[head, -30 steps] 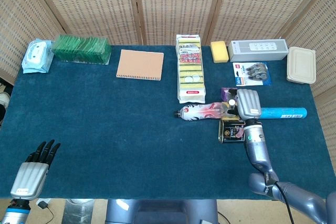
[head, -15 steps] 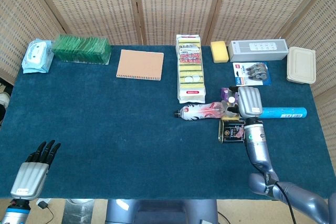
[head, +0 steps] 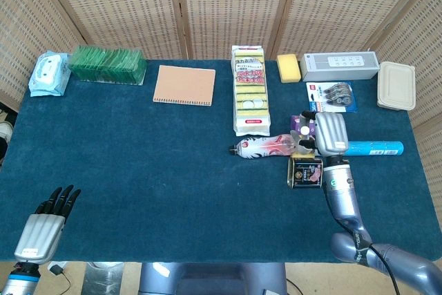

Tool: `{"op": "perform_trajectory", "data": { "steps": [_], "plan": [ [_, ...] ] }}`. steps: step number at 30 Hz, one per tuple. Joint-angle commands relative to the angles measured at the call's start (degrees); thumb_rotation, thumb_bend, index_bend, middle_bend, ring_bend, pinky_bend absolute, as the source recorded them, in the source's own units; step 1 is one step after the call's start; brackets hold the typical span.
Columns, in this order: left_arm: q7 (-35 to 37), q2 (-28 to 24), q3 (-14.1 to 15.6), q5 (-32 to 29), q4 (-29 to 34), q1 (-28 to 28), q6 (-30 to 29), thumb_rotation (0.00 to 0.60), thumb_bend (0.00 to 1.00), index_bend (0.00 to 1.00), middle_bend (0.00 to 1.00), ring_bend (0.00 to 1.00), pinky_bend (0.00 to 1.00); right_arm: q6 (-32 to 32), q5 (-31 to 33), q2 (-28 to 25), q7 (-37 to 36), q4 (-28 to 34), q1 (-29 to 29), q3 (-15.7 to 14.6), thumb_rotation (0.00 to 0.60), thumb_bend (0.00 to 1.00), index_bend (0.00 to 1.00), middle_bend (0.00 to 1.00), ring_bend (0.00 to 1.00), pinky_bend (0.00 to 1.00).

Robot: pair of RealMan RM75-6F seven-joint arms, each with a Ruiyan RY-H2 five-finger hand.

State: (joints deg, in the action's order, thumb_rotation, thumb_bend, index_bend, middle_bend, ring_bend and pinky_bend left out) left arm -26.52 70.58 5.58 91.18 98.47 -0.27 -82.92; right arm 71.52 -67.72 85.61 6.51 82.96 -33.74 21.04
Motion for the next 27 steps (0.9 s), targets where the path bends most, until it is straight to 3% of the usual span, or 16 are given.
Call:
{"op": "perform_trajectory", "data": {
  "steps": [1,6,14,27],
  "plan": [
    [-0.03,-0.01,0.12,0.18,-0.03,-0.01,0.04,0.600,0.21,0.04,0.07,0.06,0.25,0.63,0.45,-2.42,0.20,3.98,0.98,0.52,0.600,0.31,0.76,0.85,0.93,0.95],
    [-0.13,-0.08,0.36,0.46,0.05,-0.02,0.16,0.600,0.21,0.04,0.07,0.06,0.25,0.42,2.02,-5.59,-0.20,9.33,1.73,1.74,0.600,0.31,0.77,0.86,0.94,0.95],
    [-0.30,-0.04,0.50,0.61,0.08,-0.03,0.30,0.600,0.21,0.04,0.07,0.06,0.25,0.34,3.03,-8.30,-1.01,12.21,2.48,2.17,0.600,0.31,0.78,0.88,0.95,0.96],
    [-0.32,-0.20,0.80,1.32,0.06,-0.25,0.64,0.600,0.21,0.04,0.07,0.06,0.25,1.18,-0.02,-14.40,-3.29,19.30,6.39,-1.13,0.600,0.34,0.79,0.98,1.00,1.00]
  ]
}}
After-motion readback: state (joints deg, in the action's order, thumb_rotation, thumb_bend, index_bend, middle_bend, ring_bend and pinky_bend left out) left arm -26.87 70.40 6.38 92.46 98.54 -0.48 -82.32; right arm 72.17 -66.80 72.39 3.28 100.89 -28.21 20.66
